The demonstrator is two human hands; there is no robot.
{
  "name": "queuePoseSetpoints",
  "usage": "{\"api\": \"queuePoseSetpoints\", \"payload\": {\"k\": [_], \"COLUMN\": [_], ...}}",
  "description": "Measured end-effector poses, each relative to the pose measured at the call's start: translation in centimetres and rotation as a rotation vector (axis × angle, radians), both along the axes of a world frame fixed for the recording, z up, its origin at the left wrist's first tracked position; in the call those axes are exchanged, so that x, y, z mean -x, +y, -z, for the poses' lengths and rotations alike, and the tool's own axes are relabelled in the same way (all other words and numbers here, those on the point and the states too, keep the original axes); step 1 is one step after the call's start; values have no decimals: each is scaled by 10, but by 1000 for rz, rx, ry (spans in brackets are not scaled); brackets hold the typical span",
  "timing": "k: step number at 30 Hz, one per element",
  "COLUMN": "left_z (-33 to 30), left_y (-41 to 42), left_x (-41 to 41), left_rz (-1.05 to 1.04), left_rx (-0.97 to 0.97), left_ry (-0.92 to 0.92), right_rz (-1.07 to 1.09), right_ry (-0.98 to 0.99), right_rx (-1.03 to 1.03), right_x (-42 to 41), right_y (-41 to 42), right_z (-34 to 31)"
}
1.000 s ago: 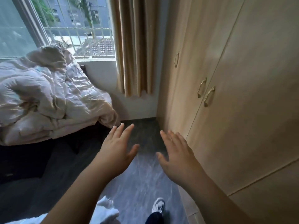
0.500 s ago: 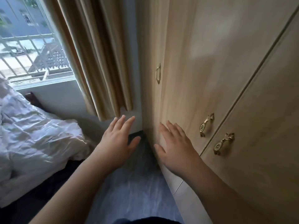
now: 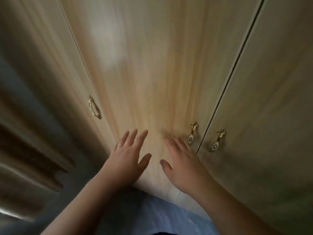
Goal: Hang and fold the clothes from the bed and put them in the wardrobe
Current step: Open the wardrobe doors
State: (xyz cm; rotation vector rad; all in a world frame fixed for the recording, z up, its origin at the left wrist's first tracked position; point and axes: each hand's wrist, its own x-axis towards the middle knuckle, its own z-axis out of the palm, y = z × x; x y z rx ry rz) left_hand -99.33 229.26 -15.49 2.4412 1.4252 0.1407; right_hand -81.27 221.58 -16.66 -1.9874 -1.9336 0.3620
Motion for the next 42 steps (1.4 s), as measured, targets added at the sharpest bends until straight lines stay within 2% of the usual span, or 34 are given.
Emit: {"api": "queuePoseSetpoints", "payload": {"k": [6,9,12,14,16,21,28,31,37,42], "left_z": [24,23,20,18,17,13,17,21,23,23], "left_y": [-7,-9,-5,-4,-6,-18,-39,-76,-166,-242], "left_x": [-56,-75,-85,-85,-80,-53,-30,-28,-55,-85], "left_rz": [326,434,426,396,364,391,599,686,917,966], "left_rx": [43,40,48,69,67,90,87,125,103,113], "left_ry": [-21,-33,-86,-133,-158,-106,-77,-48,-106,-133], "right_rz": [431,664,746,728,729,775,939,1040,1160,1129], "right_ry": [41,176,449,605,653,599,601,589,585,552], "right_rx": [20,-36,-174,-161,-136,-68,-233,-261,-349,-347], "right_x": [-28,-53,-64,-64,-61,-49,31,50,48,27], "right_y": [-52,-62,-44,-30,-21,-35,-131,-186,-274,-345], "right_z": [15,17,17,19,23,18,36,31,25,37]}}
